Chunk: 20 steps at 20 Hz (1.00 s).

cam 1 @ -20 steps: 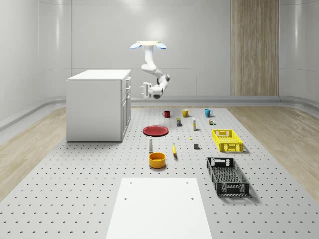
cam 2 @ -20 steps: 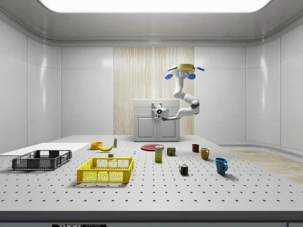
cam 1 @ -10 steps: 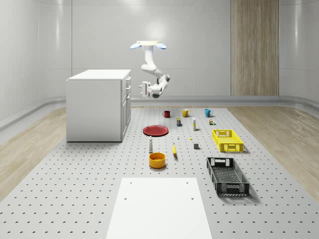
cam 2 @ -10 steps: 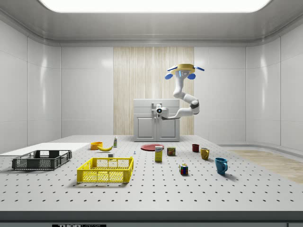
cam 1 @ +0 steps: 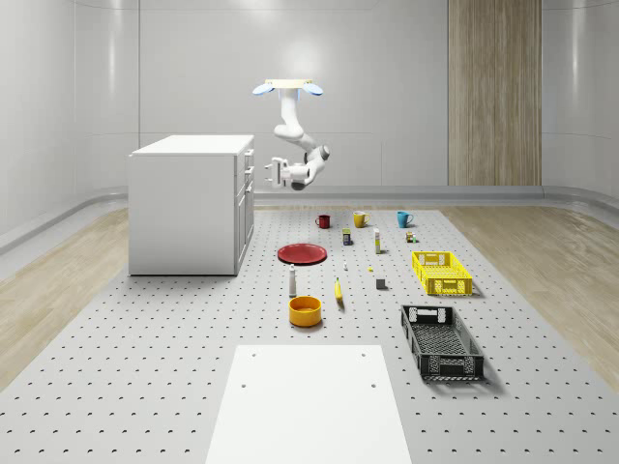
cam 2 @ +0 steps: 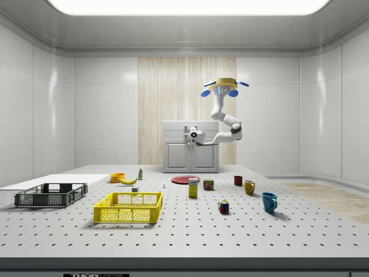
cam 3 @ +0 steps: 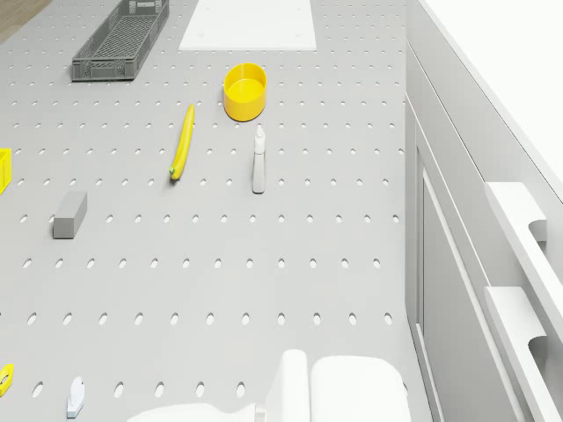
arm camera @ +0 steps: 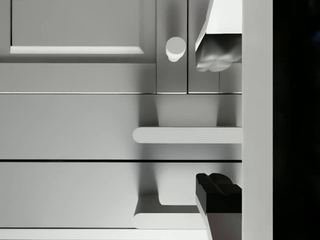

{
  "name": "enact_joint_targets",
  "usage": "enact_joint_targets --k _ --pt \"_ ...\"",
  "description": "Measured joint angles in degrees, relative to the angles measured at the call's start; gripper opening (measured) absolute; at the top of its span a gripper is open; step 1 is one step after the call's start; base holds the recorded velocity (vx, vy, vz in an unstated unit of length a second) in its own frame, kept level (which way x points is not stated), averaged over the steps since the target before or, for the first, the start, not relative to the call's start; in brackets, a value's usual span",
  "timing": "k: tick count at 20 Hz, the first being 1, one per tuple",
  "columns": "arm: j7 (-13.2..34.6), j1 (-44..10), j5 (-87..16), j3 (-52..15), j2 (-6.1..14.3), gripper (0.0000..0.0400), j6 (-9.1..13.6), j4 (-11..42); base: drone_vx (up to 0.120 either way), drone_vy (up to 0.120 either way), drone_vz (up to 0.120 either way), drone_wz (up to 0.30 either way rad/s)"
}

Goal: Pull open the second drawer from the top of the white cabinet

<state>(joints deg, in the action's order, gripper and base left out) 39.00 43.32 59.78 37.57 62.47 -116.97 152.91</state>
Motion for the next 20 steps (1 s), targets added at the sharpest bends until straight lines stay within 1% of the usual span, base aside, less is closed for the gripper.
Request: enact_joint_targets --k 10,20 --pt "-2.08 0.93 3.14 -1.89 -1.39 0.03 -2.01 0.97 0.0 0.0 0.0 0.0" --pt "-4.33 2.56 8.02 -5.16 -3.73 0.03 -4.73 1.13 0.0 0.0 0.0 0.0"
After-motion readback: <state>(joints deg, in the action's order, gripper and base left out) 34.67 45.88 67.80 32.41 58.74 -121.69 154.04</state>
